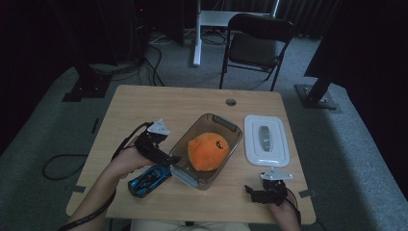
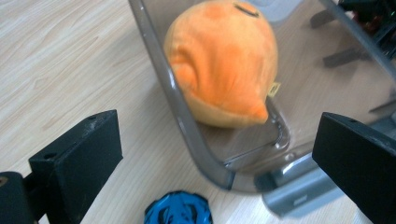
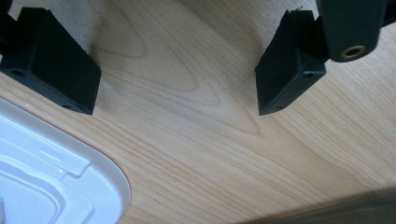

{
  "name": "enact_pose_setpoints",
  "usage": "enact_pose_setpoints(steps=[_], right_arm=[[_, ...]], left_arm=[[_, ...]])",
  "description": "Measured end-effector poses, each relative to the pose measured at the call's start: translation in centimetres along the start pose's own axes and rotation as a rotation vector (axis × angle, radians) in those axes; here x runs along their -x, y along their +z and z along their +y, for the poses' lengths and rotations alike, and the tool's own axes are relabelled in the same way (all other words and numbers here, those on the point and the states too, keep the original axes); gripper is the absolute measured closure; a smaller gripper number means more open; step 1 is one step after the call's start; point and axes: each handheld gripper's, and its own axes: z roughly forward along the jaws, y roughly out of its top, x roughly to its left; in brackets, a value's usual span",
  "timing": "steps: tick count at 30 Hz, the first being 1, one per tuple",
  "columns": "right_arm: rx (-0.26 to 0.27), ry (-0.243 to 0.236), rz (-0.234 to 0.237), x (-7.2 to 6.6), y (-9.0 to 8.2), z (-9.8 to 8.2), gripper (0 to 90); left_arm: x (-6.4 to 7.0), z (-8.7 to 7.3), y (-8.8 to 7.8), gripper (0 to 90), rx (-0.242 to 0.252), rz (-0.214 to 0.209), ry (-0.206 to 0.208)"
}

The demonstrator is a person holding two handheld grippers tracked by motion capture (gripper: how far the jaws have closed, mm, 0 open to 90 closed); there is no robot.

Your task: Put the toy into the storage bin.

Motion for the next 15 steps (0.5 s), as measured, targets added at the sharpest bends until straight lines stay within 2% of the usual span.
enact_pose_setpoints(steps=[6, 12, 15], right_arm=[[0.000, -0.001, 0.000, 0.0, 0.0, 0.0, 13.6], [-0.001, 0.001, -0.001, 0.0, 0.0, 0.0, 13.6], [-0.002, 0.003, -0.002, 0.0, 0.0, 0.0, 13.6]], left_arm=[[-0.2, -1.7, -0.7, 2.1, 0.009, 0.029, -0.017], [-0.6, -4.0, -1.2, 2.1, -0.009, 0.066, -0.046], [-0.9, -4.9, -1.1, 2.1, -0.018, 0.065, -0.058]])
